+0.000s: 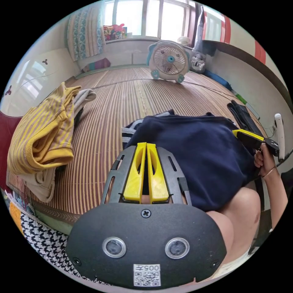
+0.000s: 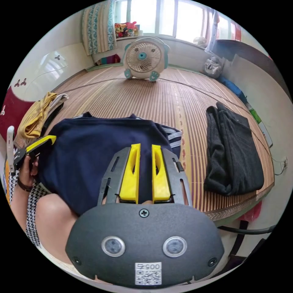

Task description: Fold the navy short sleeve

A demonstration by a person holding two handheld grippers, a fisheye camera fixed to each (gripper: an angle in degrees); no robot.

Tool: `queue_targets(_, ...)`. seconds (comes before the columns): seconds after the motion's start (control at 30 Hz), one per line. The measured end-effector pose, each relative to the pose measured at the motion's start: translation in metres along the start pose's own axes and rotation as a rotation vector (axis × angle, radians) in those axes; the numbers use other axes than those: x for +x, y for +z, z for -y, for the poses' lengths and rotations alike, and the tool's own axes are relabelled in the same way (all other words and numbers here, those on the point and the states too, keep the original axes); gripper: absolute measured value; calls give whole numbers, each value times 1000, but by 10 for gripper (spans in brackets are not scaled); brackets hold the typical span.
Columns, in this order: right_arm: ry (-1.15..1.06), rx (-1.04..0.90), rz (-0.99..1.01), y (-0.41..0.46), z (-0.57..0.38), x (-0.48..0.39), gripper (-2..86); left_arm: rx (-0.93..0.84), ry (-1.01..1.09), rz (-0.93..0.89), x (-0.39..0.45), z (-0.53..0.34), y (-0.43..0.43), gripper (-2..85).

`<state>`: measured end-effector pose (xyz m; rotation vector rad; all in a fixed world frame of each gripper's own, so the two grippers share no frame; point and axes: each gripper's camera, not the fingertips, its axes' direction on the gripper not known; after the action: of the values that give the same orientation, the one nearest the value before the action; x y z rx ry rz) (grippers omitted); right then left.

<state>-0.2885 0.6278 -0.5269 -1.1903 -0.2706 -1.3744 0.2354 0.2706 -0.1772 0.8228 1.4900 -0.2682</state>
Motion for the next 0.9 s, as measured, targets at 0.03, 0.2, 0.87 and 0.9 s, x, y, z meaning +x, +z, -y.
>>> queue_targets(0.03,37,-16,-6,9,4,12,34,5,-2,-3,-3,1,2,-6)
queue_targets(0.2,146,-16,76,28,7,57,-5,36,-134,-38,-34,3,10,-7)
queue_targets(0.87,173,-14,173,15,-21,92,72,-18,-130,4,-34,-18,-8,80)
queue_targets(0.9,182,20,149,-3,-35,95,88,14,-110,42,-31,-23,-24,85)
